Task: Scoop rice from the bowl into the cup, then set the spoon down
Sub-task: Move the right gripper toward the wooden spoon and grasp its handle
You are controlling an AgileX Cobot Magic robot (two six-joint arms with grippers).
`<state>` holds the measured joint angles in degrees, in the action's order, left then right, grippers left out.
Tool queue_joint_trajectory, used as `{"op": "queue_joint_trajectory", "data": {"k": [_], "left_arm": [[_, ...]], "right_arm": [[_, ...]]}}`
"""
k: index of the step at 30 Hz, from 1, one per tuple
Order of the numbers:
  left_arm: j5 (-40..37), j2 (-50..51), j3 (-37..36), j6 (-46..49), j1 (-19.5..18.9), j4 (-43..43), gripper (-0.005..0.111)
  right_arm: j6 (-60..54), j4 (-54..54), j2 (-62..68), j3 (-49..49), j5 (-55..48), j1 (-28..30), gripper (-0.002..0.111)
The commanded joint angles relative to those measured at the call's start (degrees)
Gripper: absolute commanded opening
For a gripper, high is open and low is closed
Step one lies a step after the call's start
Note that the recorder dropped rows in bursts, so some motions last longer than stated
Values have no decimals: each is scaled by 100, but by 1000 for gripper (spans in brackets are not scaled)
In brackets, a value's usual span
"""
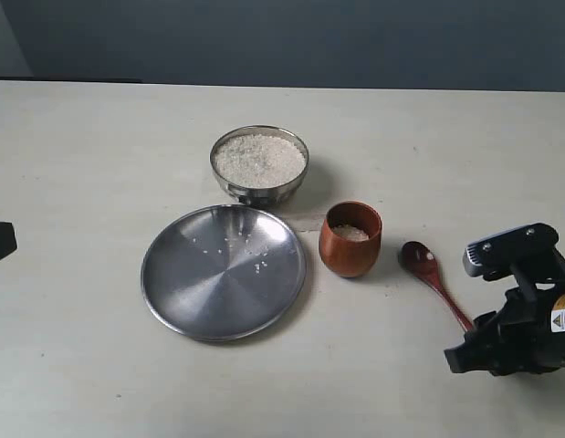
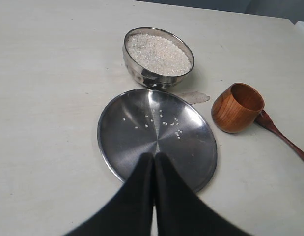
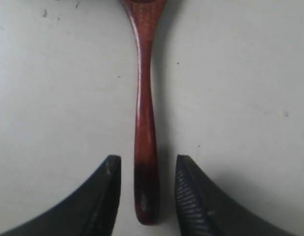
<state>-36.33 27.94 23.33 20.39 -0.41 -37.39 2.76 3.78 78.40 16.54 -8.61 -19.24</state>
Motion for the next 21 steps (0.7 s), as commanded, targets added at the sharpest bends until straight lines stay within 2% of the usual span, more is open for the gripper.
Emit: {"op": "queue_joint_trajectory", "data": {"k": [1,21], "left_arm": [[8,22,34,9,-7,-48,0],[-14,22,34,9,-7,-60,0]], "right_arm": [[3,34,14,-38,-19,-20,37],[3,-44,455,-38,278,-20,37]]}}
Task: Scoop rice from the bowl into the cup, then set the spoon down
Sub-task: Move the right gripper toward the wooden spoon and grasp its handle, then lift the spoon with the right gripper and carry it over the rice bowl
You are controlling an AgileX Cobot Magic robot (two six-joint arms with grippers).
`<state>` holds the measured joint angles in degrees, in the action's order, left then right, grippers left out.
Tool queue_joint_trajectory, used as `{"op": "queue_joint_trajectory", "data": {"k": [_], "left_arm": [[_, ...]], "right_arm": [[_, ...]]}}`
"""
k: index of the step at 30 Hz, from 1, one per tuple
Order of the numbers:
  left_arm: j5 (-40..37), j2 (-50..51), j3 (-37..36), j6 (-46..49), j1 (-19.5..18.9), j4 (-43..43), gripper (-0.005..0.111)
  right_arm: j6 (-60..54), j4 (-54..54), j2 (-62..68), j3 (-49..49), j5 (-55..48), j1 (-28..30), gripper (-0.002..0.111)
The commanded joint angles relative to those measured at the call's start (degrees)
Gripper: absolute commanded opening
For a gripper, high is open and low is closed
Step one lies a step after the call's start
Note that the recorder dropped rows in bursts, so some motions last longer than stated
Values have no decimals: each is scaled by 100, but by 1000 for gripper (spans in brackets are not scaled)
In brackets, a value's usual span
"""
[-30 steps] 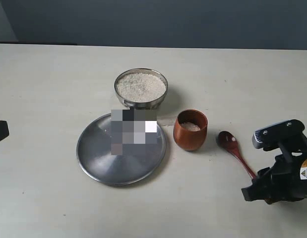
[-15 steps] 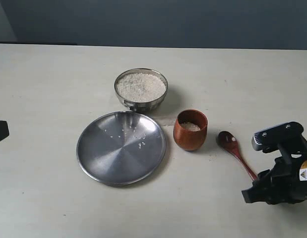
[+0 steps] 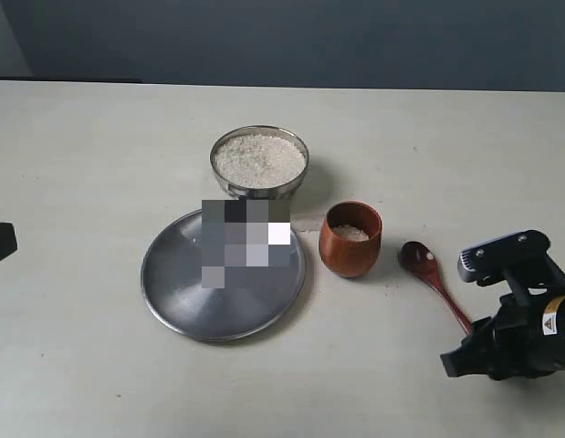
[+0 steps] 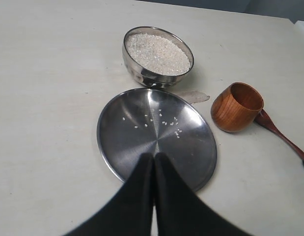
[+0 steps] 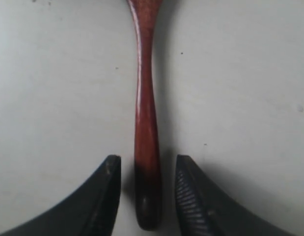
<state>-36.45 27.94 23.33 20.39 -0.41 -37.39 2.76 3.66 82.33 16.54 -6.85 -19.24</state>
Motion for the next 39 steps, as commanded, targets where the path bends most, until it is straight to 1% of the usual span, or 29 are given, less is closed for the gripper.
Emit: {"op": "queue_joint_trajectory", "data": {"k": [1,3,5,6,7,8,9,16,20,22,23,24,25,26,30,33,36,39], "left_arm": [[-1,22,34,9,-7,-60,0],[-1,22,34,9,-7,-60,0],[-1,22,34,9,-7,-60,0],[-1,22,34,9,-7,-60,0],[-1,22,34,9,-7,-60,0],[-1,22,34,9,-7,-60,0],[-1,22,34,9,-7,-60,0],[-1,22,34,9,-7,-60,0],[-1,22,34,9,-7,-60,0],[-1,22,34,9,-7,-60,0],[-1,22,34,9,-7,-60,0],[-1,22,34,9,-7,-60,0],[-1,22,34,9,-7,-60,0],[-1,22,34,9,-7,-60,0],[2,22,34,-4,-7,-60,0],[2,22,34,-4,-7,-60,0],[2,22,34,-4,-7,-70,0],[12,22,34,-4,-7,-82,0]], "right_arm": [[3,-32,105,-38,102,-20,37],[3,-45,154,-38,102,-20,37],[3,-67,217,-38,72,-20,32],[3,-80,229,-24,-23,-20,26],[3,-80,229,-1,-78,-20,14],[3,-80,229,40,-163,-20,4],[3,-80,229,100,-239,-20,0],[3,-8,47,930,-1240,-20,-1],[-21,562,-367,1742,-1930,-20,-1],[-21,749,-429,2284,-2367,-20,-1],[-170,787,-413,2743,-2683,-20,-1],[-411,761,-367,2986,-2901,-20,-1],[-845,650,-236,3432,-3338,-20,-1],[-1052,629,-96,3816,-3691,-20,-1],[-1481,629,548,4932,-4568,-44,-1],[-1613,959,1076,5549,-4970,-359,-1],[-1602,1434,1482,6009,-5241,-828,-1],[-1354,2276,2046,6697,-5552,-1427,-1]]}}
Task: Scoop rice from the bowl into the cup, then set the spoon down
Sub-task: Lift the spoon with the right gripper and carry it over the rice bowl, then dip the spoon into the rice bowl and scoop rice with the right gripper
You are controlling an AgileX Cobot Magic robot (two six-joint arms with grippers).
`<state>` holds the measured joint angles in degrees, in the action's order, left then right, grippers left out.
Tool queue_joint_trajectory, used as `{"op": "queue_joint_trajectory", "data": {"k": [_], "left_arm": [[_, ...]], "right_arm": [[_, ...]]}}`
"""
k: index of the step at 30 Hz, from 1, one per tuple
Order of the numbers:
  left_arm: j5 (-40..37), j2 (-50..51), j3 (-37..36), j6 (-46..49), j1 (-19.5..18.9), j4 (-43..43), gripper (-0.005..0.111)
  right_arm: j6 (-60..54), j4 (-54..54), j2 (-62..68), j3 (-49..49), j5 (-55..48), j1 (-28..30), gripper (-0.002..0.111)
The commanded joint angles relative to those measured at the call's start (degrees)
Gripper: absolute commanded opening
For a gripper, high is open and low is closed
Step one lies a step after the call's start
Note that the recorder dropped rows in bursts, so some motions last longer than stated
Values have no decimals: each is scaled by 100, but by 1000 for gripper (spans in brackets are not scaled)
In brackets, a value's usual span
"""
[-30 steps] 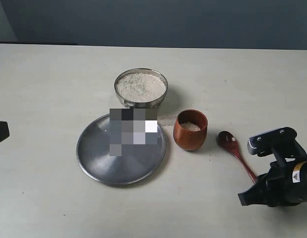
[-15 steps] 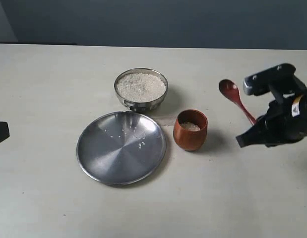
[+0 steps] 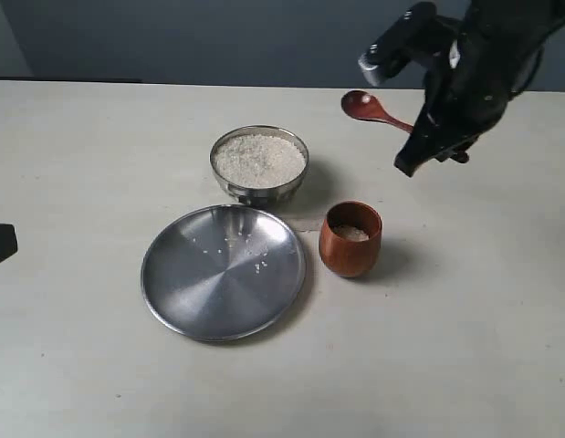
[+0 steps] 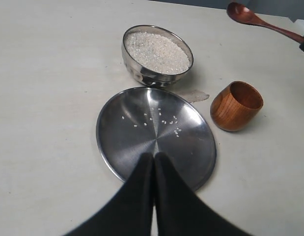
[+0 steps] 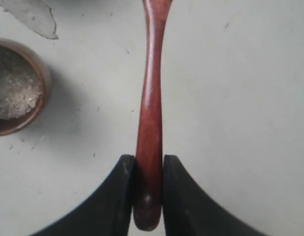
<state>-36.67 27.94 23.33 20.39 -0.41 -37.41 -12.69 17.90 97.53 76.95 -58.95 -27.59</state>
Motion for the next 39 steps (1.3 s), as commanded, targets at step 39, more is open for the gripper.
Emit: {"op": "queue_joint_trajectory", "data": {"k": [39], "left_arm": [[12,22,34,-4,-7,-155,0]], "right_arm": [[758,2521,2818,2313,-881,-1978,-1]]}}
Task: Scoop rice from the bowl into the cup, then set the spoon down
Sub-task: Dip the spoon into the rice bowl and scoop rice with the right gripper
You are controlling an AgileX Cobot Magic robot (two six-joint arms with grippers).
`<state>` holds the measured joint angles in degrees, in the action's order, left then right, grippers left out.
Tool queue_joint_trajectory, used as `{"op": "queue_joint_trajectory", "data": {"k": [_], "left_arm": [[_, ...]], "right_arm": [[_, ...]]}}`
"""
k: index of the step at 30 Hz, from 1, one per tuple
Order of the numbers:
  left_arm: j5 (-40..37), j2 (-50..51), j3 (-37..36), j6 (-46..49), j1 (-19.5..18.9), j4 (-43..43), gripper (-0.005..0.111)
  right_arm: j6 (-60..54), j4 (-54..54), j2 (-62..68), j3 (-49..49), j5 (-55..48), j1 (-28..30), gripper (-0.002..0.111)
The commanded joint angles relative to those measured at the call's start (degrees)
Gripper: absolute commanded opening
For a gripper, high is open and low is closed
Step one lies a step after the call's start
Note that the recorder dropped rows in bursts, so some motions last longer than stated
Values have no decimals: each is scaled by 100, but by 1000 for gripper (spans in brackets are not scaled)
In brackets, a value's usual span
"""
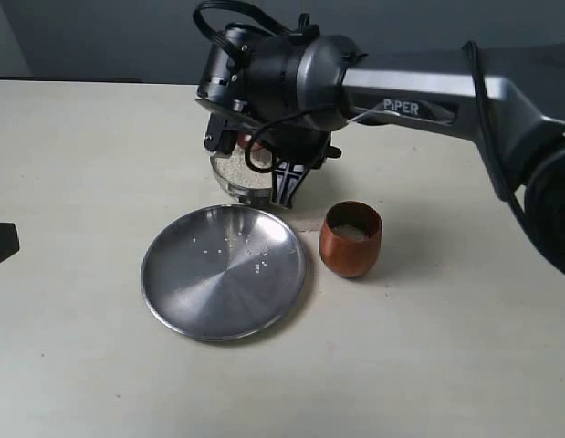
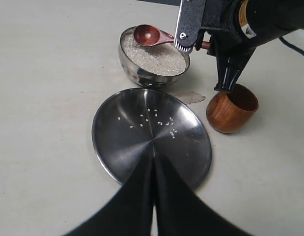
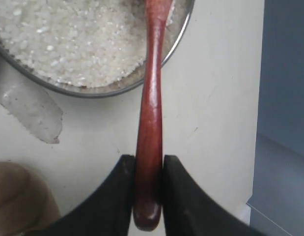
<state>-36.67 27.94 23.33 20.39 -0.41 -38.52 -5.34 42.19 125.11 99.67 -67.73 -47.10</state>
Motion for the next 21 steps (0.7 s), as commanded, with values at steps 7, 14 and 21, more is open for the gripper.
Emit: {"op": "queue_joint_trajectory", "data": {"k": [7,14,21], "left_arm": [[12,22,34,-4,-7,-44,0],[12,22,34,-4,-7,-44,0],[12,22,34,-4,-7,-44,0]], "right_arm": [[-13,-165,60,42,-52,-36,-1],[-15,-494,60,42,-102,-36,-1],[6,-682,60,129,-223,-36,-1]]}}
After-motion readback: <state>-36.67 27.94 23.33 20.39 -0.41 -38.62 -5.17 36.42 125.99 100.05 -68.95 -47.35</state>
